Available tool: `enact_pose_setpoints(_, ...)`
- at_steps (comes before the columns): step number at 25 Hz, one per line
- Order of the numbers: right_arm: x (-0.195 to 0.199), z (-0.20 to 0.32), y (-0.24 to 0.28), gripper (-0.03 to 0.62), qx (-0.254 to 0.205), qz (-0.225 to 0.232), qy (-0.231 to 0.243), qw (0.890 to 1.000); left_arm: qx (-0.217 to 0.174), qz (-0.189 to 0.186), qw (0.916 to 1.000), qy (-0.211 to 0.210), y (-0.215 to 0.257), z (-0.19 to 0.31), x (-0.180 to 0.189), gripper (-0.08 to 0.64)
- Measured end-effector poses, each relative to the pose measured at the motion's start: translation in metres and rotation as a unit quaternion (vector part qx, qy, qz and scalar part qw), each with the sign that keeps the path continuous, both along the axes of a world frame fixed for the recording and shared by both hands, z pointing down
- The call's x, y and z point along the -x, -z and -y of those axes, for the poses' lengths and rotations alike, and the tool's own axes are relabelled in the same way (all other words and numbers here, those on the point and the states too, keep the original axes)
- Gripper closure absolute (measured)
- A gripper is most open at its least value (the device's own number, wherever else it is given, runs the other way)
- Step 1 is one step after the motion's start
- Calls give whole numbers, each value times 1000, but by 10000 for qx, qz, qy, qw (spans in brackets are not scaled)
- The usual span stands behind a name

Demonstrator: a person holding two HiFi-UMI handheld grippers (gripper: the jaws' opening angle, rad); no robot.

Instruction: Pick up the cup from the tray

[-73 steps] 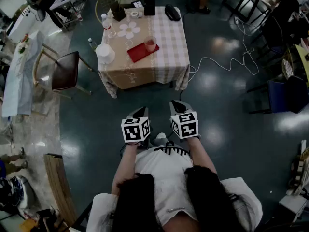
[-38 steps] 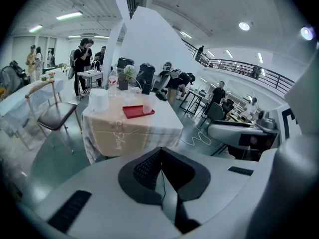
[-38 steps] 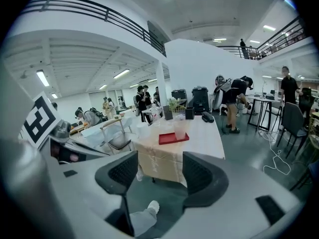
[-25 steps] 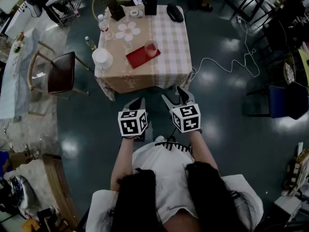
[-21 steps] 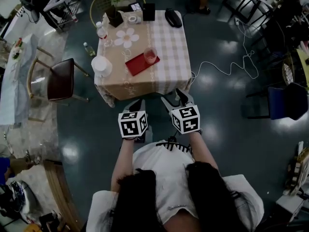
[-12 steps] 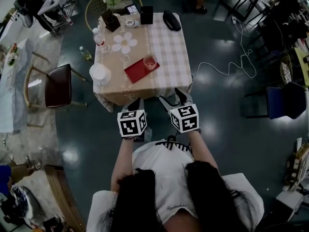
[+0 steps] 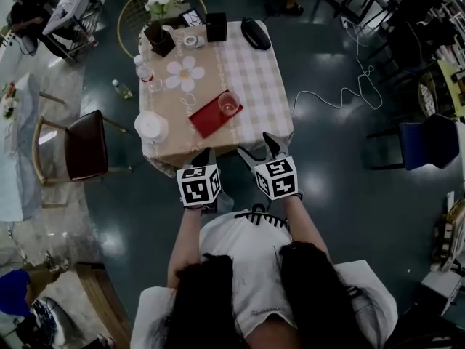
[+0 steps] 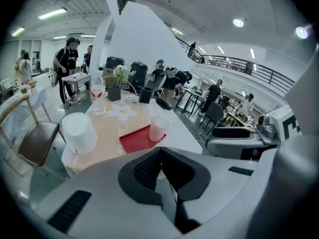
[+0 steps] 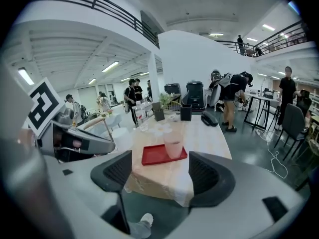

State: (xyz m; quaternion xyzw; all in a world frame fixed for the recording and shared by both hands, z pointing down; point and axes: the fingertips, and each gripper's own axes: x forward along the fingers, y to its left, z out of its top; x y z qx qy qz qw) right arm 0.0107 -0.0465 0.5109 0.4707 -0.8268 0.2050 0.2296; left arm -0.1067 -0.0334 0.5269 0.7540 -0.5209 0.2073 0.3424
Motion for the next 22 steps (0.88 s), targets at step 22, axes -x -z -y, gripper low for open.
enact_pose_setpoints(22, 35, 74, -16, 181, -217, -369, 52, 9991, 54, -29, 9998, -205, -7, 67, 32, 553)
